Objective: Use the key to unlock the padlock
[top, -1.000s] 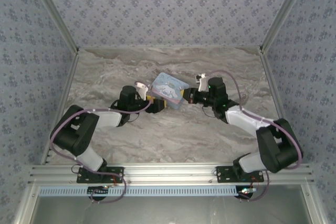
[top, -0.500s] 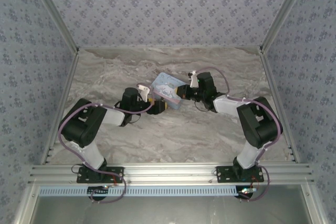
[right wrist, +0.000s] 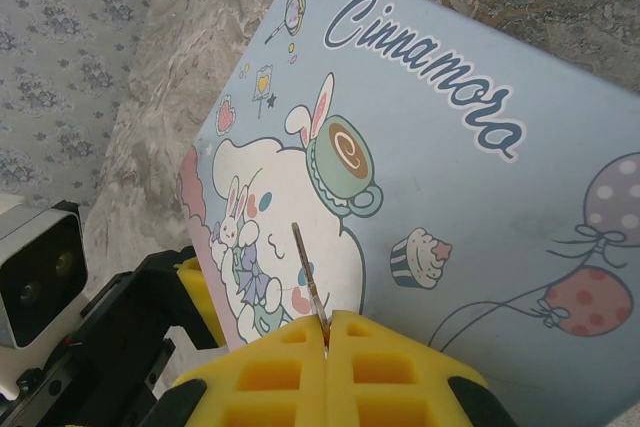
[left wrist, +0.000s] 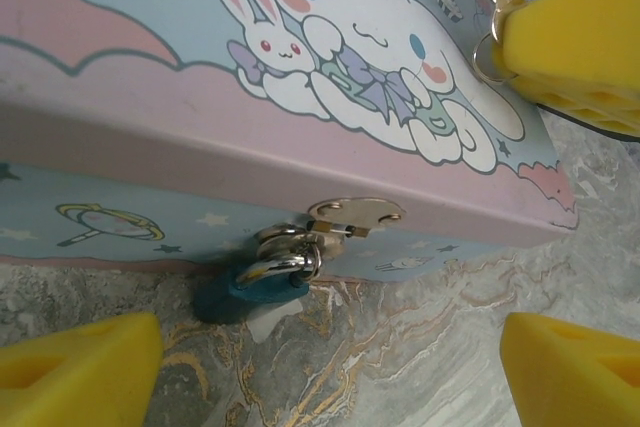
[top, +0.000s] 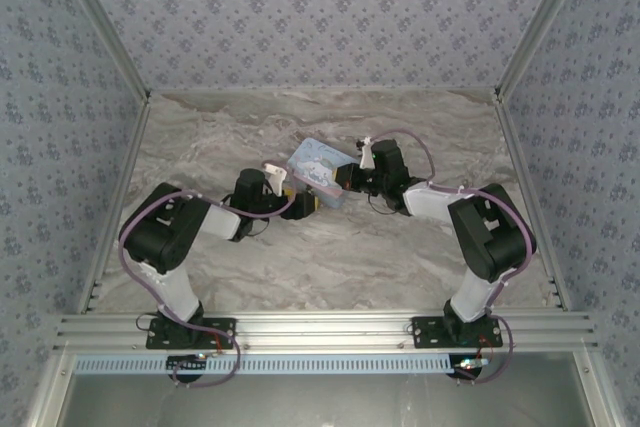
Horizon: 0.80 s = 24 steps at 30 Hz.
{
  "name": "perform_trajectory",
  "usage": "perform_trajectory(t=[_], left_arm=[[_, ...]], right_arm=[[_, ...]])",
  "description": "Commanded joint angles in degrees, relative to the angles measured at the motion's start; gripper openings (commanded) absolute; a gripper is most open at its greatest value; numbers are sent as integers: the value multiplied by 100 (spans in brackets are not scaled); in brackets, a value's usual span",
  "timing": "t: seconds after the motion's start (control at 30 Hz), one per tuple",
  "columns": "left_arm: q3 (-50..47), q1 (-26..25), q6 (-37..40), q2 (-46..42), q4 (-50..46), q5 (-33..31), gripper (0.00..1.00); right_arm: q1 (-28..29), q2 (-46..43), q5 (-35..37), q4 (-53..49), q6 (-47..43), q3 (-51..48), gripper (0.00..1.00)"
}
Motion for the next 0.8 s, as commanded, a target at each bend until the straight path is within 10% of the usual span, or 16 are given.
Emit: perform_trajectory(t=[0.0, 0.77], left_arm=[[136, -50, 256, 177, 334, -90, 85], [377, -195, 365, 501, 23, 136, 60]], right_arm=[[82, 104, 182, -519, 7, -123, 0], [101, 145, 129, -487, -10, -64, 0]])
